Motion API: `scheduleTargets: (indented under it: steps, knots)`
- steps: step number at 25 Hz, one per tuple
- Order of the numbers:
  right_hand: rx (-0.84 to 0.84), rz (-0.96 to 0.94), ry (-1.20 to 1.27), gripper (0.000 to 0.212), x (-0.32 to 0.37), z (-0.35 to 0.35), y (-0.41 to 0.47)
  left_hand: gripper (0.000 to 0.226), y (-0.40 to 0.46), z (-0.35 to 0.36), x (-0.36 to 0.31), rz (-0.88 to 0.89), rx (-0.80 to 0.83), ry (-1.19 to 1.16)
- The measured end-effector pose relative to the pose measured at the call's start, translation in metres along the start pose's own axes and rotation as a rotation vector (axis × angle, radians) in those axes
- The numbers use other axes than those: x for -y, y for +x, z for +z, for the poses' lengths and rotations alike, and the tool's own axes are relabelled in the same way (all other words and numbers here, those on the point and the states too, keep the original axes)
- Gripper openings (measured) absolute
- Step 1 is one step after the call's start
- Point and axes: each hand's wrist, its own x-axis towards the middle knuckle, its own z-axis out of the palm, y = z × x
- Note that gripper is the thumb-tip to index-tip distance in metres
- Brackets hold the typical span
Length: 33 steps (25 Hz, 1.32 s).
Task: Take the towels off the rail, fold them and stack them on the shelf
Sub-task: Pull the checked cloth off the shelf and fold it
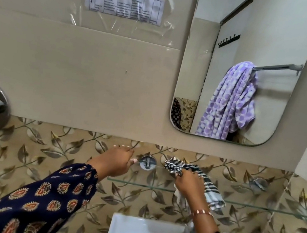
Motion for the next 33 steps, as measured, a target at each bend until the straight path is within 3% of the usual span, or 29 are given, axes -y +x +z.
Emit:
scheduleTargets:
  steps: [6,12,15,19,23,30,33]
  knots:
    - [-0.101,-0.202,0.064,0.029,0.017,0.026,-0.049,0.049,0.000,0.009,0.028,0.013,0.010,-0.099]
    - [0.032,0.002,0.095,0.028,0.045,0.009,0.006,0.046,0.006,0.006,0.046,0.044,0.009,-0.121]
    - [0.005,-0.046,0.081,0.023,0.060,0.026,-0.029,0.040,0.011,0.006,0.047,0.043,0.029,-0.142]
    - [-0.086,-0.246,0.072,0.036,0.096,0.044,-0.063,0.040,0.010,0.007,0.041,0.080,0.058,-0.135]
    - [0.050,-0.168,0.054,0.035,0.123,0.031,-0.029,0.037,0.006,0.007,0.050,0.078,0.016,-0.118]
    - [-0.112,-0.273,-0.023,0.035,0.125,0.046,-0.062,0.044,-0.005,0.005,0.064,0.057,0.007,-0.124]
    - [-0.062,-0.183,-0.014,0.033,0.135,0.044,-0.042,0.047,-0.002,0.004,0.072,0.041,0.005,-0.136]
